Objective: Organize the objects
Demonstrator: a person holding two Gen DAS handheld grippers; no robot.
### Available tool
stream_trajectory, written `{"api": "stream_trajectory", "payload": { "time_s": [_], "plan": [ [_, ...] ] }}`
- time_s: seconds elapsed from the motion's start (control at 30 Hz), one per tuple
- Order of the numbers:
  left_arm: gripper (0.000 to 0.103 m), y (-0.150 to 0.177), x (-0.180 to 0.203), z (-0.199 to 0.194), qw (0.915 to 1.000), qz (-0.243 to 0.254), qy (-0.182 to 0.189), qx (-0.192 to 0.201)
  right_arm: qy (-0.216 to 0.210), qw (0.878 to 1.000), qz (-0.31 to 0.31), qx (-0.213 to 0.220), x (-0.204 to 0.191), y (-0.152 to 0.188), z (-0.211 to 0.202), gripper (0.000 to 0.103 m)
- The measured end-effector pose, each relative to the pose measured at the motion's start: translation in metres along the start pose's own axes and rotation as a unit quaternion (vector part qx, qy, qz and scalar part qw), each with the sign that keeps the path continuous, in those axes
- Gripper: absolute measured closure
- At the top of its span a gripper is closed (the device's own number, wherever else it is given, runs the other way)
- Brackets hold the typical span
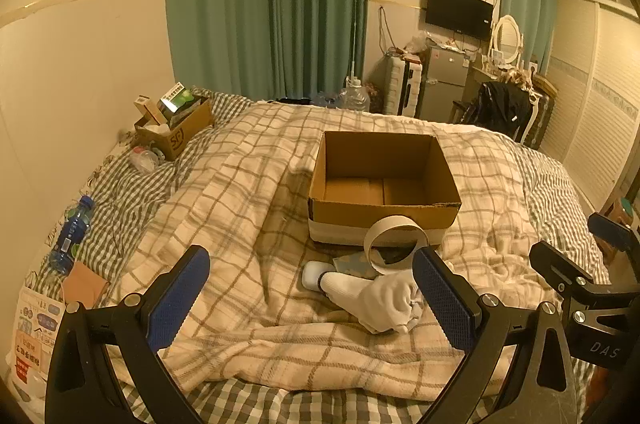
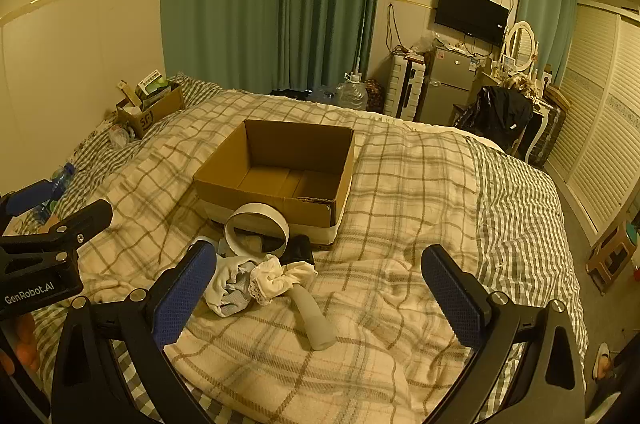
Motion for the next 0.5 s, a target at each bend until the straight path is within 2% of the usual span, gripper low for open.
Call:
{"api": "stream_trajectory", "payload": {
  "time_s": [0.5],
  "plan": [
    [0.0, 0.0056, 0.0033, 0.003, 0.9997, 0.006, 0.021, -0.01, 0.021, 0.999, 0.021, -0.012, 0.0053, 0.005, 0.0021, 0.0]
  ]
}}
Point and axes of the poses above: each gripper's, at about its wrist camera, not at the fingertips, and z roughly the way its jaws point, x to its right, y to its underside, the point moved 9 cm from there along z, roughly the way its jaws point, and after that the axes turned 8 degrees about -z, right-handed, at the moved point
